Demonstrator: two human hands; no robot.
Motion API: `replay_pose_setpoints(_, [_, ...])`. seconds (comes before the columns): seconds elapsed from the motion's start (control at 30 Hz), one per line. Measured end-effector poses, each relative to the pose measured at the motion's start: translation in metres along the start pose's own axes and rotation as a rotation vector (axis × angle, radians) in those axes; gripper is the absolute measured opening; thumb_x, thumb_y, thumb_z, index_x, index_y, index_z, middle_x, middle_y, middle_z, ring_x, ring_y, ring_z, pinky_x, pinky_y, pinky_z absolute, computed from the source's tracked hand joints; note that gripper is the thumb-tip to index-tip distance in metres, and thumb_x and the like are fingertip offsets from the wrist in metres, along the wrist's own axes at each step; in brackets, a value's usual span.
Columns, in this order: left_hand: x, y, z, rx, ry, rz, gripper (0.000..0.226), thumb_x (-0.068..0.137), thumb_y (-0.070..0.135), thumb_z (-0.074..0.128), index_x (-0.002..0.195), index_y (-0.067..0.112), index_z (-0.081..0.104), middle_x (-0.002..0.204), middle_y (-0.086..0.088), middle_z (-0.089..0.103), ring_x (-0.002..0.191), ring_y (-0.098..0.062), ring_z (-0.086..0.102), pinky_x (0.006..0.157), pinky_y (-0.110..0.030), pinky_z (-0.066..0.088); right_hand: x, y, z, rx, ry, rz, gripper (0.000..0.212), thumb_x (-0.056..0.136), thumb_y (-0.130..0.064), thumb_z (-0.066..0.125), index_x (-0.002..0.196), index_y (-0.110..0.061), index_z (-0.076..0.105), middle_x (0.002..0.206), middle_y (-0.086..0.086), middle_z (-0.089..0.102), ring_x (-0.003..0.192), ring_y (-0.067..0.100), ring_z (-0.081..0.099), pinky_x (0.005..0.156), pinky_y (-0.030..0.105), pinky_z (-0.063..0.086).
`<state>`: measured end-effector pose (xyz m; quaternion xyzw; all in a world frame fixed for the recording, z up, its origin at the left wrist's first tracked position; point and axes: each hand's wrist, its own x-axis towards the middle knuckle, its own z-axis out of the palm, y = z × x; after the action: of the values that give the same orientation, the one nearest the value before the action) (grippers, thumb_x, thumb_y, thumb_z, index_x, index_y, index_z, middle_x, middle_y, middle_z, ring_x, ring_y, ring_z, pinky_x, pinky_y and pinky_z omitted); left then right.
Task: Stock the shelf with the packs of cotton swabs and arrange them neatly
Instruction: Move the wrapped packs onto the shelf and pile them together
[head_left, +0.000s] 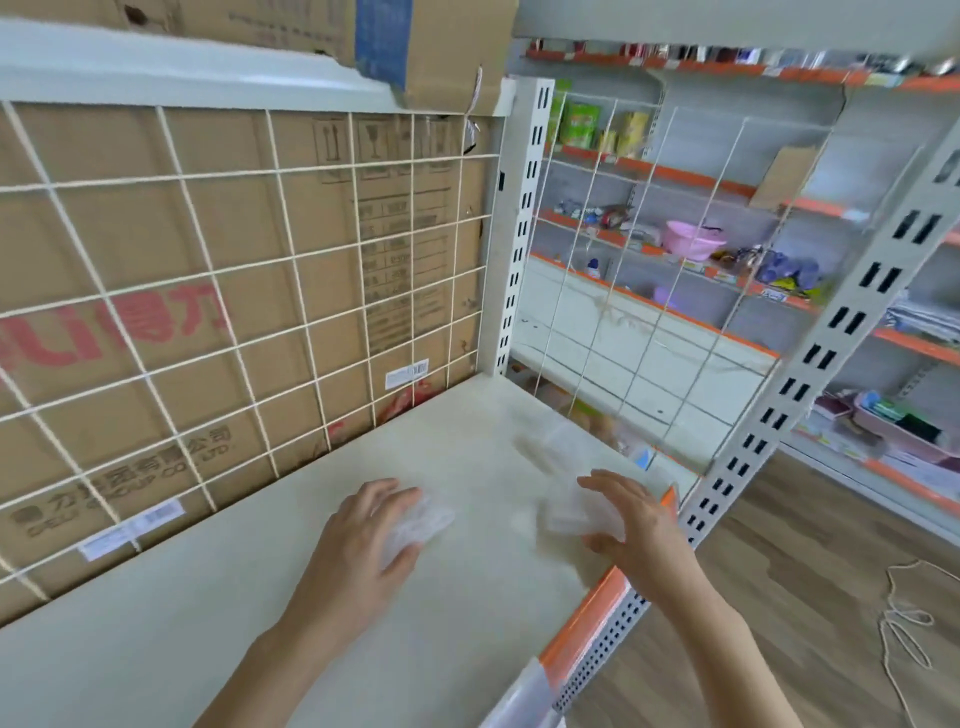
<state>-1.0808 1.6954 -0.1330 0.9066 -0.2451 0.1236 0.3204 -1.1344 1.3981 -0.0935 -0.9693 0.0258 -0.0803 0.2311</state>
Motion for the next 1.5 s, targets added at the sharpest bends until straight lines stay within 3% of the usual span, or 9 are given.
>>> replay_pose_setpoints(0.17, [0.056, 0.007, 0.047, 0.024, -0.017, -0.045, 0.055, 0.084, 0.046, 0.038, 0.132, 0.022, 0.049, 0.134, 0.002, 0.044, 0.118, -0.016, 0.042, 0.097, -0.027, 0.032, 0.052, 0.035, -0.006, -0.024, -0.145, -0.018, 0.061, 0.084, -0.010, 0.065, 0.133, -0.038, 0.043, 0.145, -0.018, 0.023, 0.135, 0.006, 0.032, 0.088, 0.015, 0.038])
replay_pose_setpoints(0.3, [0.092, 0.009, 0.074, 0.030, 0.066, -0.068, 0.047, 0.084, 0.015, 0.067, 0.127, 0.025, 0.049, 0.140, 0.001, 0.047, 0.129, -0.019, 0.033, 0.104, -0.033, 0.029, 0.087, 0.041, -0.002, 0.023, -0.163, -0.150, 0.058, 0.086, -0.061, 0.034, 0.137, -0.034, 0.045, 0.144, -0.011, 0.017, 0.141, 0.018, 0.014, 0.109, 0.028, 0.024])
replay_pose_setpoints(0.47, [0.143, 0.004, 0.084, 0.128, 0.179, -0.092, 0.060, 0.065, -0.001, 0.080, 0.108, 0.027, 0.050, 0.114, -0.002, 0.062, 0.098, -0.022, 0.046, 0.080, -0.045, 0.050, 0.126, 0.037, 0.012, 0.093, -0.155, -0.133, 0.058, 0.096, -0.009, 0.045, 0.144, -0.034, 0.028, 0.151, -0.011, 0.008, 0.143, 0.014, 0.008, 0.084, -0.008, -0.011])
replay_pose_setpoints(0.6, [0.168, 0.005, 0.092, 0.051, 0.194, -0.106, 0.048, 0.068, -0.015, 0.067, 0.106, 0.013, 0.062, 0.116, 0.003, 0.045, 0.101, -0.016, 0.043, 0.086, -0.031, 0.045, 0.149, 0.031, 0.014, 0.106, -0.095, -0.085, 0.062, 0.092, 0.001, 0.041, 0.145, -0.028, 0.030, 0.155, -0.006, 0.016, 0.139, 0.016, 0.026, 0.087, -0.003, 0.013])
replay_pose_setpoints(0.73, [0.169, 0.011, 0.093, -0.001, 0.108, -0.084, 0.038, 0.082, -0.005, 0.058, 0.116, 0.012, 0.059, 0.132, 0.000, 0.043, 0.122, -0.017, 0.043, 0.096, -0.011, 0.024, 0.147, 0.036, 0.015, 0.168, -0.068, -0.100, 0.059, 0.082, -0.002, 0.049, 0.137, -0.025, 0.045, 0.152, -0.007, 0.025, 0.124, 0.021, 0.047, 0.089, 0.012, 0.031])
replay_pose_setpoints(0.83, [0.156, 0.014, 0.083, 0.029, 0.118, -0.064, 0.034, 0.085, 0.008, 0.057, 0.118, 0.017, 0.059, 0.134, 0.000, 0.047, 0.122, -0.012, 0.041, 0.100, -0.011, 0.020, 0.136, 0.040, 0.011, 0.166, -0.032, -0.132, 0.052, 0.082, -0.014, 0.054, 0.133, -0.023, 0.050, 0.151, -0.005, 0.030, 0.133, 0.018, 0.038, 0.105, 0.038, 0.036])
replay_pose_setpoints(1.07, [0.096, 0.006, 0.043, 0.093, 0.128, -0.114, 0.038, 0.085, 0.032, 0.043, 0.120, 0.028, 0.057, 0.132, 0.011, 0.049, 0.120, -0.007, 0.040, 0.099, -0.020, 0.025, 0.097, 0.035, 0.000, 0.131, 0.064, -0.125, 0.043, 0.081, -0.023, 0.052, 0.122, -0.017, 0.061, 0.132, 0.006, 0.053, 0.126, 0.026, 0.047, 0.099, 0.053, 0.040])
replay_pose_setpoints(1.23, [0.044, -0.008, 0.008, 0.157, 0.129, -0.102, 0.043, 0.084, 0.037, 0.039, 0.119, 0.022, 0.058, 0.126, -0.002, 0.058, 0.114, -0.012, 0.044, 0.096, -0.026, 0.032, 0.063, 0.010, 0.003, 0.137, 0.103, -0.154, 0.036, 0.083, -0.015, 0.063, 0.118, -0.015, 0.063, 0.125, 0.007, 0.059, 0.118, 0.028, 0.055, 0.090, 0.030, 0.038])
replay_pose_setpoints(1.5, [-0.071, -0.028, -0.078, 0.352, 0.104, -0.168, 0.046, 0.085, 0.037, 0.039, 0.122, 0.018, 0.058, 0.129, -0.006, 0.058, 0.118, -0.016, 0.041, 0.097, -0.029, 0.027, -0.003, -0.068, 0.031, 0.194, 0.111, -0.188, 0.034, 0.089, -0.028, 0.063, 0.123, -0.025, 0.058, 0.126, -0.005, 0.056, 0.109, 0.021, 0.058, 0.077, 0.030, 0.044])
